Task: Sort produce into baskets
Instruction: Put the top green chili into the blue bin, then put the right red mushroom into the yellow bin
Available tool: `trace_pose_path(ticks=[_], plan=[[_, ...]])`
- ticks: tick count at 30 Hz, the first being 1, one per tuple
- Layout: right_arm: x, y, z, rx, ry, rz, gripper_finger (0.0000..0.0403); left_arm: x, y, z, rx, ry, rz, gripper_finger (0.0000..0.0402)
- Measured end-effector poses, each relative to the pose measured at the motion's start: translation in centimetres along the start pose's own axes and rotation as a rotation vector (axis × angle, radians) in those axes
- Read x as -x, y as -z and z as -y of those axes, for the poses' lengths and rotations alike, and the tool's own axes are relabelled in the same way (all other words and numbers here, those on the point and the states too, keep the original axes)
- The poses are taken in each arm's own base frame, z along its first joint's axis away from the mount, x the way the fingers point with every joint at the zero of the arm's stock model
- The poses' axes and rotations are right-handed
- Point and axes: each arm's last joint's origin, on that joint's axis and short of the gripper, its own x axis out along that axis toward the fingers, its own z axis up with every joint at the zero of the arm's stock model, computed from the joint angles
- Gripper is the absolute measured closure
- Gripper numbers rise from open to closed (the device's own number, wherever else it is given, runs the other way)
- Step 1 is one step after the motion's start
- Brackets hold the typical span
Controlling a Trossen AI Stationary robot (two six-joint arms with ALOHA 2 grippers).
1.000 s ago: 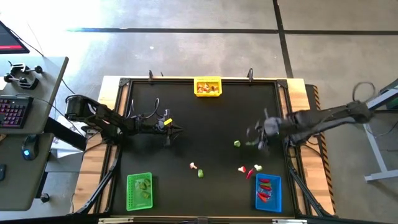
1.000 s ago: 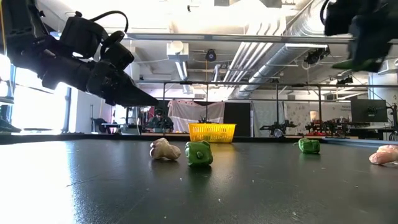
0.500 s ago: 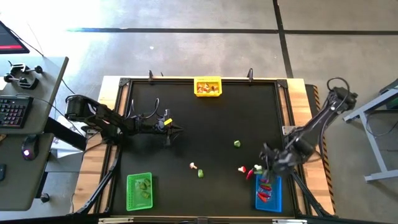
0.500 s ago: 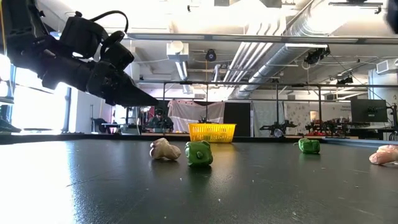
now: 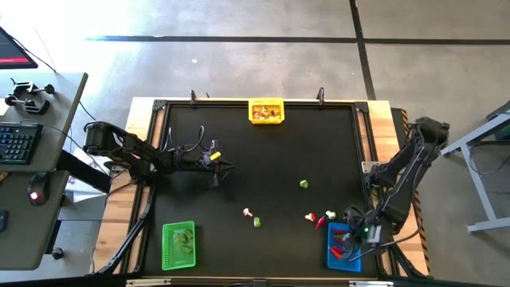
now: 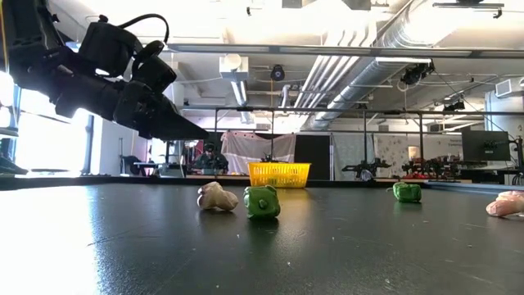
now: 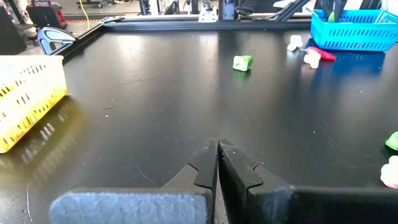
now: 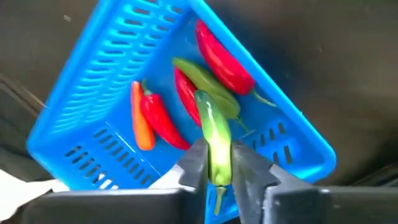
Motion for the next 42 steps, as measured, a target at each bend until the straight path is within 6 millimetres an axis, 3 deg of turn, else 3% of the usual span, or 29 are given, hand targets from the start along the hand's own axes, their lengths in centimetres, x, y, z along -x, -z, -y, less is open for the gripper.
trace_pose_path(ticks=[6, 11, 21, 25, 30, 36, 42], plan=[[-0.3, -0.2, -0.3, -0.027, 0.017, -0.033, 0.0268, 0.0, 0.0, 0.0, 0.000, 0.000, 0.000, 0.0400], [1.0, -0.8, -1.9, -0.007, -0.020, 0.002, 0.0209, 0.0, 0.0, 0.0, 0.000, 0.000, 0.000, 0.0400], [4.6, -4.5, -6.1, 0.267, -0.089, 0.334, 0.0195, 0.0, 0.0, 0.0, -0.005, 0.000, 0.000, 0.0400], [2.9, -6.8, -6.8, 0.442, 0.023, 0.371, 0.0195, 0.0, 0.0, 0.0, -0.006, 0.000, 0.000, 0.0400], [-0.2, -8.7, -7.3, 0.603, 0.129, 0.265, 0.0195, 0.0, 0.0, 0.0, -0.006, 0.000, 0.000, 0.0400], [-2.9, -10.1, -7.2, 0.690, 0.237, 0.209, 0.0195, 0.0, 0.0, 0.0, -0.006, 0.000, -0.001, 0.0400], [-4.0, -10.5, -7.1, 0.721, 0.276, 0.176, 0.0195, 0.0, 0.1, 0.0, 0.000, 0.000, -0.005, 0.0400]])
